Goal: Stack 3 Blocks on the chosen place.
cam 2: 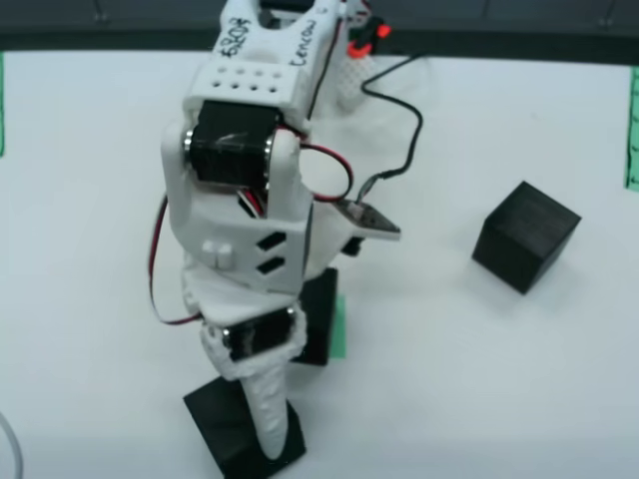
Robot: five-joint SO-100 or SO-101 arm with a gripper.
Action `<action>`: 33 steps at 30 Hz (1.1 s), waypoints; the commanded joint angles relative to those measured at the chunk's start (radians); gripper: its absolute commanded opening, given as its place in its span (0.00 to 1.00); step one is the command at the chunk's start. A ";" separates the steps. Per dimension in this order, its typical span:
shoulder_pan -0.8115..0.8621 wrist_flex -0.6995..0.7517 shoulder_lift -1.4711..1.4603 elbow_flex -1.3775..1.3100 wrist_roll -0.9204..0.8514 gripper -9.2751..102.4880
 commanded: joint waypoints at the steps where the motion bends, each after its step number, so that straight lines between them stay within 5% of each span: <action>1: 0.009 0.015 0.092 0.038 -0.006 0.28; 20: 0.104 0.075 0.407 0.072 -0.006 0.28; 33: -0.055 0.029 0.857 0.621 -0.264 0.28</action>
